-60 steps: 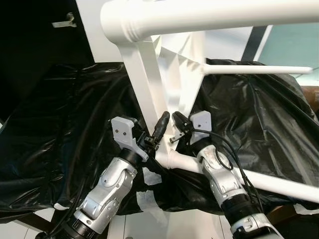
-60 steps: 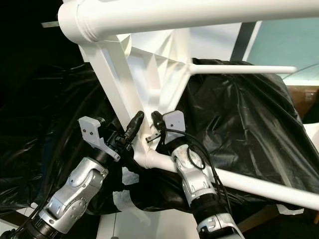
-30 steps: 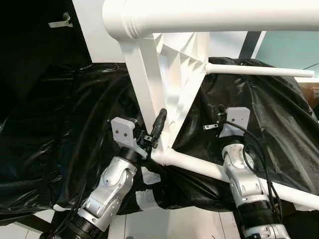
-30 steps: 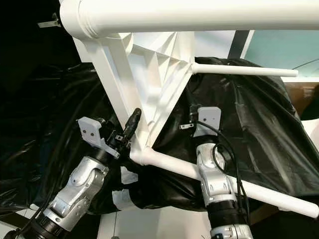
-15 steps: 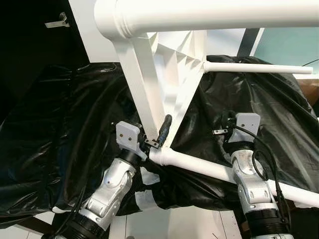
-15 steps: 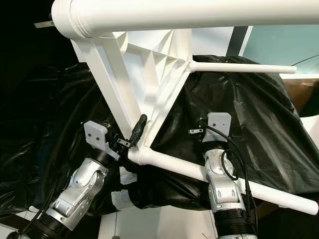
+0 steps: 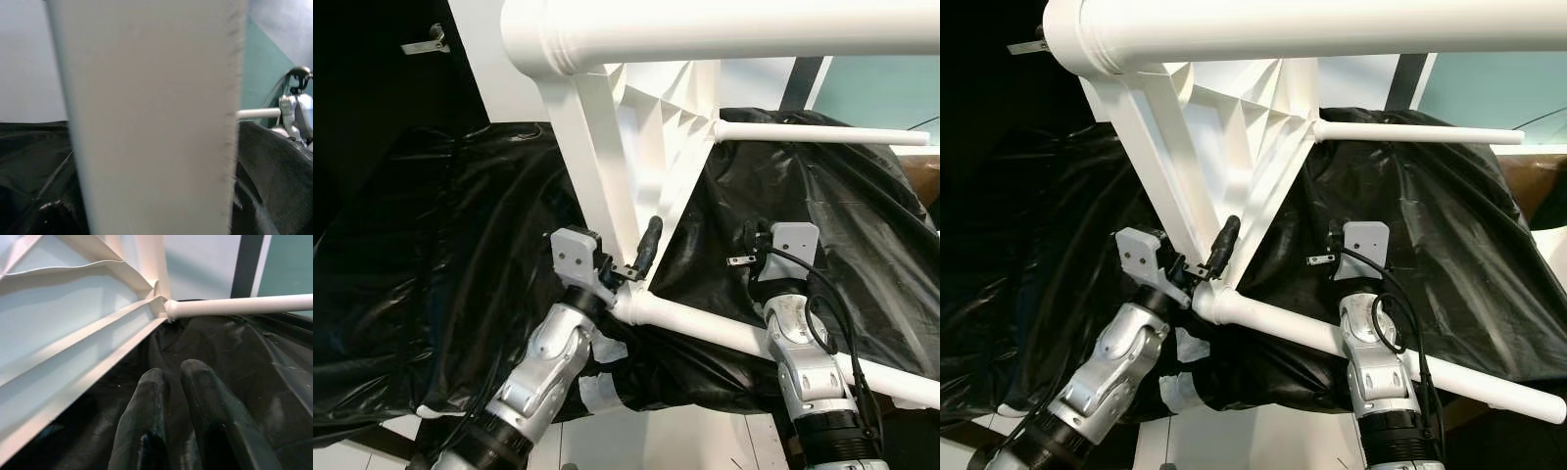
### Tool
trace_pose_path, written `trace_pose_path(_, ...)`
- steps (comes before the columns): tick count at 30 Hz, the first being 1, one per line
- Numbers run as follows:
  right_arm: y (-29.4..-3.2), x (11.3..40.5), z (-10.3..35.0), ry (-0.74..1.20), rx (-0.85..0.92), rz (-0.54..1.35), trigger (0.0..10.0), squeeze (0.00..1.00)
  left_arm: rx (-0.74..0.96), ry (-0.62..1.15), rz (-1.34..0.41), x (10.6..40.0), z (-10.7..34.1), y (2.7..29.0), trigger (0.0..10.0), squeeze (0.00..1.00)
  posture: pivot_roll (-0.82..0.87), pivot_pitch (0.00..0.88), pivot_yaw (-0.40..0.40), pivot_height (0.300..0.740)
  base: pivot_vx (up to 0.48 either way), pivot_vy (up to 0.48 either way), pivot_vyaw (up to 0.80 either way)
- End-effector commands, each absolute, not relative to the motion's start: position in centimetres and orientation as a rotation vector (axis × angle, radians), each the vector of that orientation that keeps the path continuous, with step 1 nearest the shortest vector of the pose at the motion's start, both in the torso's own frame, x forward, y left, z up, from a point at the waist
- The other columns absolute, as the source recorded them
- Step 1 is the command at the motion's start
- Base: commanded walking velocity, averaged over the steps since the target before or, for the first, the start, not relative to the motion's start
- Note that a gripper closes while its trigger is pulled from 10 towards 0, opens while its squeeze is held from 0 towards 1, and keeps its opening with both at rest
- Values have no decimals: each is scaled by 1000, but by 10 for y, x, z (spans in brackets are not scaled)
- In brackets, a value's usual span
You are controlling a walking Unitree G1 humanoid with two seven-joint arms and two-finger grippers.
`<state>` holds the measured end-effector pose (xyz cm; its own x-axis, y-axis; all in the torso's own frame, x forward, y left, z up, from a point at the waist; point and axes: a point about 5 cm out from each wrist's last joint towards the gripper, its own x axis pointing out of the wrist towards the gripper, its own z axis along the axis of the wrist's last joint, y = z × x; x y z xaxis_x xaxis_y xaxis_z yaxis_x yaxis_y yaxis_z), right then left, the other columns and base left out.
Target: Building children table
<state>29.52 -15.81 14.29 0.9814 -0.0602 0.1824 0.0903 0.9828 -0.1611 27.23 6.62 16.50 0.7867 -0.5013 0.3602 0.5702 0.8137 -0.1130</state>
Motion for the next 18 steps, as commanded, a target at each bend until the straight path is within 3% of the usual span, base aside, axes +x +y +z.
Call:
trace_pose_path(1,-158,294,143,-170,-173,-71,10000,0,-148,-327,-989,259,161,47,10000,0,35,0,13,740,0,0,0)
trace_pose_path(5,-158,293,142,-170,-171,-72,10000,0,-124,-286,-1029,259,155,44,10000,0,32,0,15,740,0,0,0)
trace_pose_path(6,-158,292,142,-169,-169,-72,10000,0,-109,-262,-1034,259,151,43,0,0,31,0,15,740,0,0,0)
trace_pose_path(18,-157,292,146,-180,-162,-69,10000,0,-48,-206,-977,264,139,45,0,0,30,0,15,740,0,0,0)
